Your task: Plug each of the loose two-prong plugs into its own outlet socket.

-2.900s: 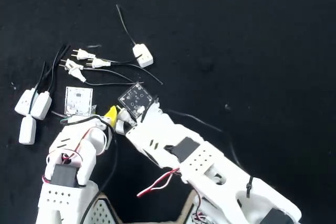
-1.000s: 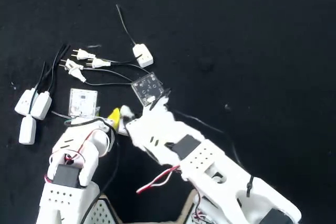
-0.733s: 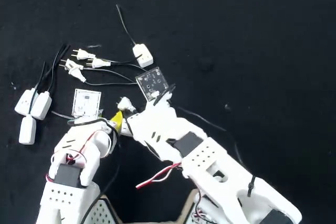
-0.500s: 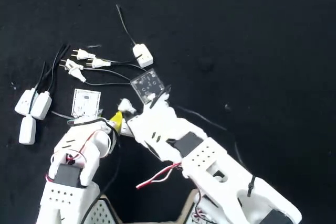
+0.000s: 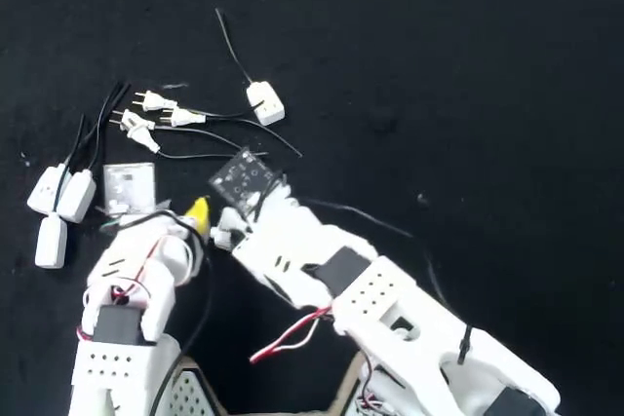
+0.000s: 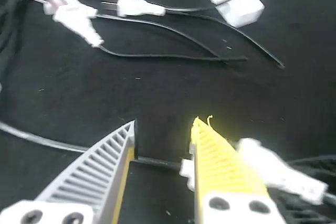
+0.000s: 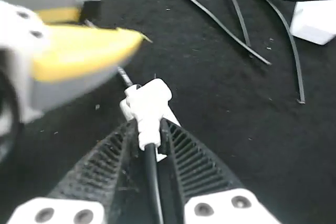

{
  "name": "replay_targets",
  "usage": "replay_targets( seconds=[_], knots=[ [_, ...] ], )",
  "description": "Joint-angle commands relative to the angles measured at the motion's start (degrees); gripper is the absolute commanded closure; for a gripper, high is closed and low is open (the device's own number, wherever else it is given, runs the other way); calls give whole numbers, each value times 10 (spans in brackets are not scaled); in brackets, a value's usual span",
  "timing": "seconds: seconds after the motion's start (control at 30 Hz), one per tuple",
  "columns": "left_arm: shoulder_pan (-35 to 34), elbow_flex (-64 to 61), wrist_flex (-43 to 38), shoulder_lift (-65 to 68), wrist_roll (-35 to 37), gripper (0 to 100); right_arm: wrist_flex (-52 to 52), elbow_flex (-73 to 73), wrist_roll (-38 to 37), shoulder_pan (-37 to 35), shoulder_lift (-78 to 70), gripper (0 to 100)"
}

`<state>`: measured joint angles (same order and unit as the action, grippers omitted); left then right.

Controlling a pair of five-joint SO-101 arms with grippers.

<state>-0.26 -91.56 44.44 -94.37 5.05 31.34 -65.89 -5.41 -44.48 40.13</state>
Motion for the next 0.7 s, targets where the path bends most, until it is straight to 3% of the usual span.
replay_targets(
  seconds=[0.0,0.23,0.4,0.67],
  knots=[
    [40,21,-4,2,-18,820,0,39,-5,-10,29,988],
    [49,17,-3,2,-22,820,0,58,4,-10,29,988],
    [50,11,-5,2,-22,820,-4,64,82,-8,29,988],
    [50,11,-5,2,-22,820,-42,46,89,-8,29,988]
  ],
)
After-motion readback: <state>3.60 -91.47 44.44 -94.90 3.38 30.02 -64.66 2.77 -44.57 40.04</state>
